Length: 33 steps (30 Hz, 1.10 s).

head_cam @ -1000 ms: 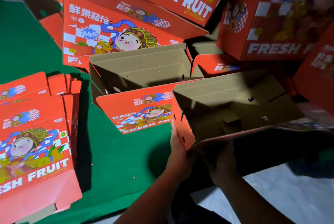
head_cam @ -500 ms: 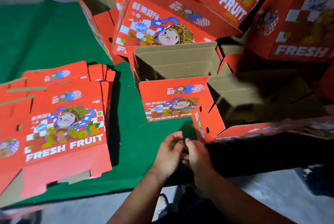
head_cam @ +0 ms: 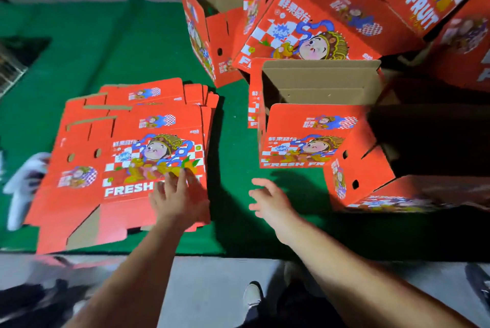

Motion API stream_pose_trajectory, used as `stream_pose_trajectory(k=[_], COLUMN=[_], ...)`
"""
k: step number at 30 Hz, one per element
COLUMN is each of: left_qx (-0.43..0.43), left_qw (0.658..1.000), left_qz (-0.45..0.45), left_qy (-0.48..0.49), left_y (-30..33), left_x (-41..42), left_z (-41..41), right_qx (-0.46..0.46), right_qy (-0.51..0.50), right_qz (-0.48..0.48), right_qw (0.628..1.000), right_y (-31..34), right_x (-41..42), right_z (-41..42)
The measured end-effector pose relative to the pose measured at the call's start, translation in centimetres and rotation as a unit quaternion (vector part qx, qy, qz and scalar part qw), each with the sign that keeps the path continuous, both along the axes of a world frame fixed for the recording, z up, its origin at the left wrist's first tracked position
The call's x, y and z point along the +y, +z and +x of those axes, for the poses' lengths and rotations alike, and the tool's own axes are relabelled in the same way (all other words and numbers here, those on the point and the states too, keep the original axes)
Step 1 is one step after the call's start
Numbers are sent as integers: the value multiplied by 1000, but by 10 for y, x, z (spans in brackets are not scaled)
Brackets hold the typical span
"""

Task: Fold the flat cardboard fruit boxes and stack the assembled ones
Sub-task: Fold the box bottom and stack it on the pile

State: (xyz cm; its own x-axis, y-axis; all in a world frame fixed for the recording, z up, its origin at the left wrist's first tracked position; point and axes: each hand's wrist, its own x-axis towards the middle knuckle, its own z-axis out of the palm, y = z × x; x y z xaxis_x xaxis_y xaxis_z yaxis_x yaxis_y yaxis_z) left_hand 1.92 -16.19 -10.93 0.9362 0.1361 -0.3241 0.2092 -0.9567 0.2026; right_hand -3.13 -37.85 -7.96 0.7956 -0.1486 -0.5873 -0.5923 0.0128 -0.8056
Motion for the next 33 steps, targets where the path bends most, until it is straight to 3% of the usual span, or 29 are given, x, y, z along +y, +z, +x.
stream_pose_trajectory(k=[2, 6, 11, 13, 14, 17, 20, 24, 27, 31, 33], left_qx=[40, -36, -15, -47, -95, -208, -176, -103, -83, -124, -175], left_qw=[996, 977, 951, 943, 945, 960, 922, 900, 863, 888, 870], left_qz=[47, 94, -80, -226, -252, -173, -146, -233, -333, -260, -337], left_qy=[-69, -185, -298, -241, -187, 78, 311, 354, 372, 358, 314], left_y=[-12, -31, -36, -22, -16, -7, -6, -16, -14, 7, 20], left_x=[20, 11, 10, 29, 42, 89, 141, 179, 181, 179, 171], left_z=[-10, -44, -88, -88, -85, -69, -60, -59, -55, -46, -40], right_qx=[29, 42, 108, 137, 142, 123, 71, -25, -73, -113, -123], right_qy=[22, 39, 53, 49, 38, 14, 9, -21, -23, -6, 9], right_qz=[10, -14, -32, -9, 11, 57, 34, 91, 131, 168, 164], right_qw=[999, 998, 992, 989, 989, 991, 997, 995, 988, 979, 979], right_y=[0, -9, -24, -28, -31, -34, -28, -5, 16, 40, 46], right_x=[14, 29, 36, 43, 48, 61, 60, 38, 18, -10, -18], right_z=[0, -1, 12, 19, 23, 29, 31, 40, 49, 46, 39])
